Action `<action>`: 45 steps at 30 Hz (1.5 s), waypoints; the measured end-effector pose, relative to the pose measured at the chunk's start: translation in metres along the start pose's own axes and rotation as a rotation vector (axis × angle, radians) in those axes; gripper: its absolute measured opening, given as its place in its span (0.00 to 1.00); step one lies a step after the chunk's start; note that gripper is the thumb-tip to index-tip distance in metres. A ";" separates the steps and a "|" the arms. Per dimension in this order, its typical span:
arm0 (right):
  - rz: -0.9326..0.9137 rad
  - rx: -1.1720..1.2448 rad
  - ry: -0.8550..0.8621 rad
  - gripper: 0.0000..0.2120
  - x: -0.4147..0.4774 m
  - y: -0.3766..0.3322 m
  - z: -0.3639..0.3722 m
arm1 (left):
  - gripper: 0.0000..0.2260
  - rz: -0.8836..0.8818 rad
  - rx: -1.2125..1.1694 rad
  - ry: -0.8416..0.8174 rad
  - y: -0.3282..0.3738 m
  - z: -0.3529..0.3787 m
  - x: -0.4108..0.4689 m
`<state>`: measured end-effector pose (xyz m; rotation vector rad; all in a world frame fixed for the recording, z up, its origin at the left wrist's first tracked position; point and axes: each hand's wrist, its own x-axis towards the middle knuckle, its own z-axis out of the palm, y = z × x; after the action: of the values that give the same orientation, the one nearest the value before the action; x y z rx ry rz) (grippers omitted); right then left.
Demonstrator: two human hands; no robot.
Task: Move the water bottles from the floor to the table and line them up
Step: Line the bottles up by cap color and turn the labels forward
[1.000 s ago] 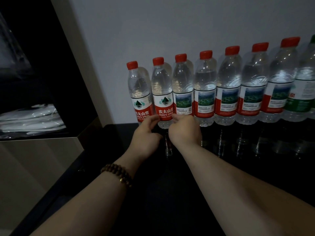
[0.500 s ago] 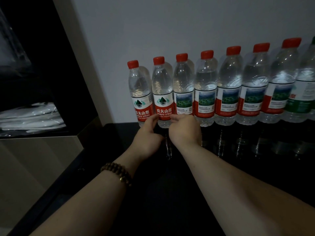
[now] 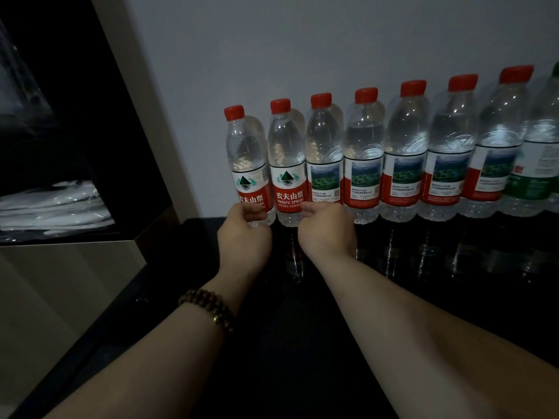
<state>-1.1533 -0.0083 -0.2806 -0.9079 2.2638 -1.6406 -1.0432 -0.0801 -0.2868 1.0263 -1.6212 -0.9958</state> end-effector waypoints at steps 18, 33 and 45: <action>-0.031 0.025 0.002 0.19 0.004 0.007 0.002 | 0.30 -0.068 -0.013 -0.046 0.003 -0.008 -0.001; 0.056 0.168 -0.038 0.12 0.010 0.032 -0.077 | 0.09 -0.066 0.279 -0.280 0.045 0.048 -0.046; -0.153 0.122 -0.046 0.30 0.012 0.037 -0.069 | 0.16 0.054 0.076 -0.084 0.037 0.065 -0.045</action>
<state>-1.2104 0.0459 -0.2868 -1.1003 2.0844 -1.7789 -1.1028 -0.0164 -0.2794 0.9979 -1.7583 -0.9588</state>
